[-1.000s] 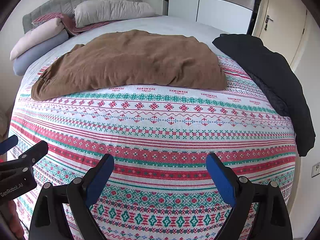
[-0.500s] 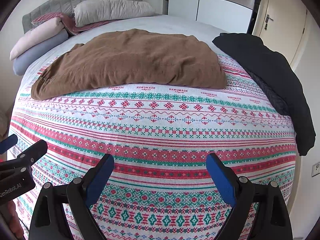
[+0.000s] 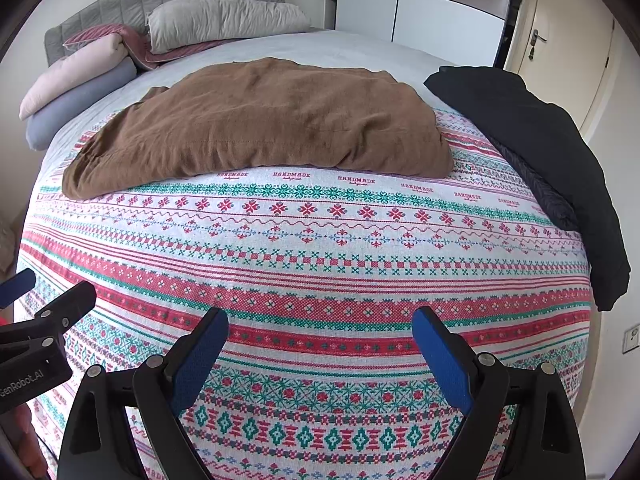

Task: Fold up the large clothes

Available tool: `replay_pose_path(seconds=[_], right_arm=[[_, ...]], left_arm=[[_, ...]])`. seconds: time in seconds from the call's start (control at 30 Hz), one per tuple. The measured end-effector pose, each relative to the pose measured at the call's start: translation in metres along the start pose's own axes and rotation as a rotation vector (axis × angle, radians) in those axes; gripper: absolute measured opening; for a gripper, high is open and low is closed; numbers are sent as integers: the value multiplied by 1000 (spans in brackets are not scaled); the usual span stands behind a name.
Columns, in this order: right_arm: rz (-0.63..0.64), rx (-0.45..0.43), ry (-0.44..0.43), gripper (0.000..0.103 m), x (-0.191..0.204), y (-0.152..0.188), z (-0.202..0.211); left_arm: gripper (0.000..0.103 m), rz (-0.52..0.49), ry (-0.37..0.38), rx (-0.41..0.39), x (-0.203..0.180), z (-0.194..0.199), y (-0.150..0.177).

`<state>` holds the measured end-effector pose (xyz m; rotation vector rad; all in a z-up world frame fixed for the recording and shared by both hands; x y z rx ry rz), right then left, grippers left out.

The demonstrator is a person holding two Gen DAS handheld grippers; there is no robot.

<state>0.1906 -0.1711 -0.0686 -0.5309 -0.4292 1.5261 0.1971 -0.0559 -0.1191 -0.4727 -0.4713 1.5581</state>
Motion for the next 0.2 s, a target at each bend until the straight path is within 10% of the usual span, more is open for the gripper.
replay_pose_path(seconds=[0.2], right_arm=[[-4, 3, 0, 94, -1, 3, 3]], left_arm=[[103, 2, 22, 26, -4, -2, 7]])
Point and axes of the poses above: each gripper's, at about its wrist camera, not at the fingertips, and z roughly against the way its jaws point, x to its left, y to its underside, the point moved 9 cm from there along -z, roughly the way its jaws point, and after that the axes turned 1 degree about y, right-handed, at the moved point
